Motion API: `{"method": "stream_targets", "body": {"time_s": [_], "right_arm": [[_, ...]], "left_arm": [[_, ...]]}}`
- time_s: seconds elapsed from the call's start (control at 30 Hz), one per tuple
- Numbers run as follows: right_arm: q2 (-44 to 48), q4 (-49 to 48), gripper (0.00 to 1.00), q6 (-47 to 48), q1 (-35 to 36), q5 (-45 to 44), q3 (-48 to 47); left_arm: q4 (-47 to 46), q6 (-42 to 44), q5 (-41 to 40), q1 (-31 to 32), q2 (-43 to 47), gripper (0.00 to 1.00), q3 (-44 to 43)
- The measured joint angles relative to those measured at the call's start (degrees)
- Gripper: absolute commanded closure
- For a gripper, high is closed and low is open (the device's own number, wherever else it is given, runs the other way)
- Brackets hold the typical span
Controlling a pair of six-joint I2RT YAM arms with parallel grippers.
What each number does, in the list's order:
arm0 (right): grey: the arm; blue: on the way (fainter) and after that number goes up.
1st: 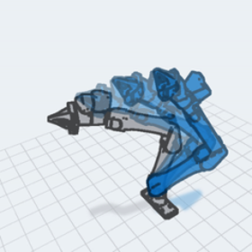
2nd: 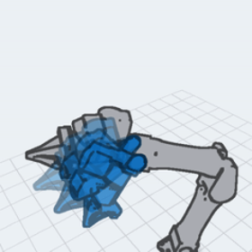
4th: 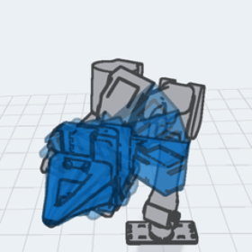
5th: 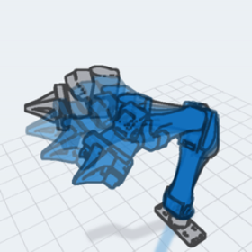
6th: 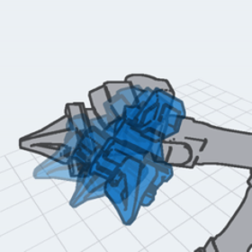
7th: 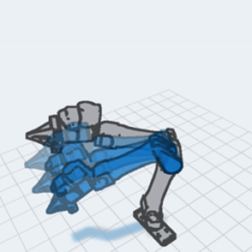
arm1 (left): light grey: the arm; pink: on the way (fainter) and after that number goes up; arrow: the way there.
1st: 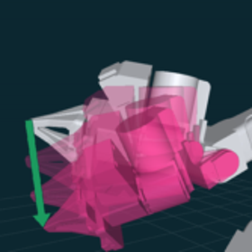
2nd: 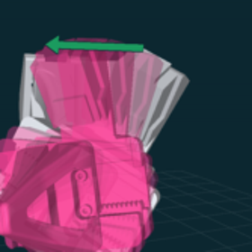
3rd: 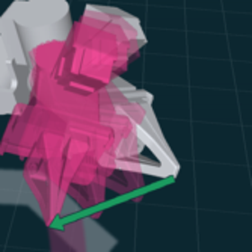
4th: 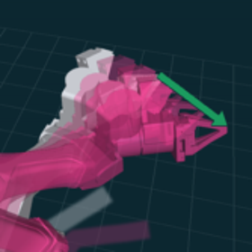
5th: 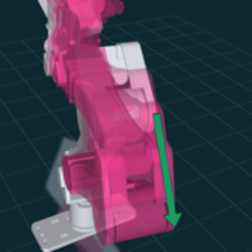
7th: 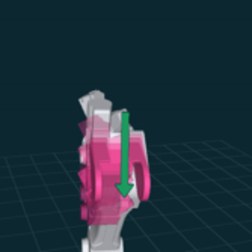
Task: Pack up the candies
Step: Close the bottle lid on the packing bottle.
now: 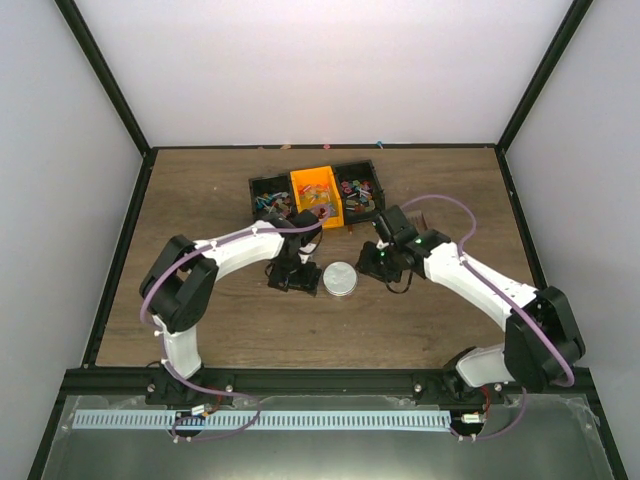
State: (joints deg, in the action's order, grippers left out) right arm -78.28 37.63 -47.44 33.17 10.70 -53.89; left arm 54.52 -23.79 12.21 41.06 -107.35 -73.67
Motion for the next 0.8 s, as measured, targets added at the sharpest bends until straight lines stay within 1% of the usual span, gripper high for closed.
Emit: {"method": "stream_targets", "body": {"time_s": [0.03,0.1,0.17,0.43,0.8], "right_arm": [[-0.2,-0.5,0.72,0.0,0.0,0.4,-0.2],[-0.9,-1.2,0.81,0.0,0.1,1.3,-1.2],[-2.3,-2.4,0.85,-0.2,0.2,2.3,-2.6],[-8.0,-5.7,0.86,0.1,0.3,5.4,-4.7],[-10.3,-7.8,0.83,0.0,0.3,6.9,-4.5]], "left_arm": [[0.0,0.0,-0.4,-0.1,0.5,0.20,0.3],[0.4,0.0,-0.9,-0.3,1.5,0.20,0.9],[0.6,0.0,-1.4,-0.6,2.0,0.20,1.4],[0.9,0.5,-2.9,-1.0,2.1,0.20,1.9],[1.7,1.7,-3.2,-2.0,2.4,0.20,1.9]]}}
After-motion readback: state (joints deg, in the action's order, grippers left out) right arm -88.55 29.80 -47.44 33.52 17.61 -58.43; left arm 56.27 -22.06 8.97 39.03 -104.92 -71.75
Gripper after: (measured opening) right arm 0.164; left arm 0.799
